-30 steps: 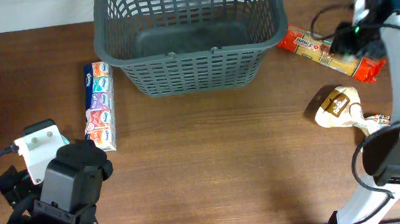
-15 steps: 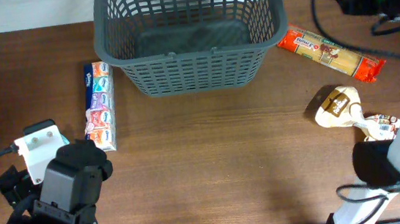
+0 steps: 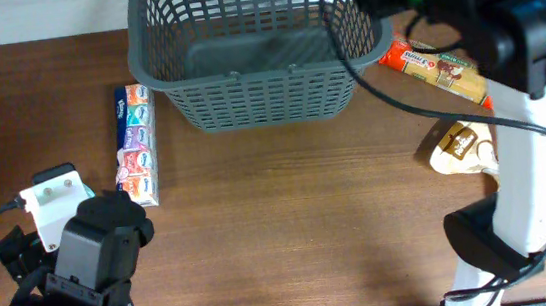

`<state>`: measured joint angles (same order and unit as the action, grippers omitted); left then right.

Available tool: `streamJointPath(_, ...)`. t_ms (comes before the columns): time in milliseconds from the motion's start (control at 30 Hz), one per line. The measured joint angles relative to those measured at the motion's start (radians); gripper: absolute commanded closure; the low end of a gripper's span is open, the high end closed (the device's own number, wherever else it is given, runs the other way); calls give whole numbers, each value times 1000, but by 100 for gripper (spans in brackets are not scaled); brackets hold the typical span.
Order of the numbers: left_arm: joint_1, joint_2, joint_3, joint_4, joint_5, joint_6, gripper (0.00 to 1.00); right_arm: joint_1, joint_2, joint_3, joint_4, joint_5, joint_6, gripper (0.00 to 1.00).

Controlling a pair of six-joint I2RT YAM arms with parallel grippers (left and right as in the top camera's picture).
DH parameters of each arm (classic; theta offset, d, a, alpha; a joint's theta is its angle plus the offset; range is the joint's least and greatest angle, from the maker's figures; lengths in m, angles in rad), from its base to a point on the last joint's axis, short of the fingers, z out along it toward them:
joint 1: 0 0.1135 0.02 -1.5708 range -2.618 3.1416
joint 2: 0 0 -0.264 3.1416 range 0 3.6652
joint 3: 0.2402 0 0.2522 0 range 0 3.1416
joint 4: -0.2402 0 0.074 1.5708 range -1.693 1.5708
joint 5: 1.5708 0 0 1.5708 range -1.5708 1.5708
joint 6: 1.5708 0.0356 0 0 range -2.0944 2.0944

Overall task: Pack container
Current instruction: 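Carry the Knorr jar with the right gripper over the basket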

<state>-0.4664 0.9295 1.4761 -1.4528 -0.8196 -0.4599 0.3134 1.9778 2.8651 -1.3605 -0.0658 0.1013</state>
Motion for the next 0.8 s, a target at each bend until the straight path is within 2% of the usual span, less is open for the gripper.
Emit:
streamJointPath(367, 0, 0, 0, 0, 0, 0, 1, 42, 232, 2, 33, -15, 7, 96)
streamJointPath(800, 0, 0, 0, 0, 0, 0, 1, 43, 482, 1, -29, -13, 7, 96)
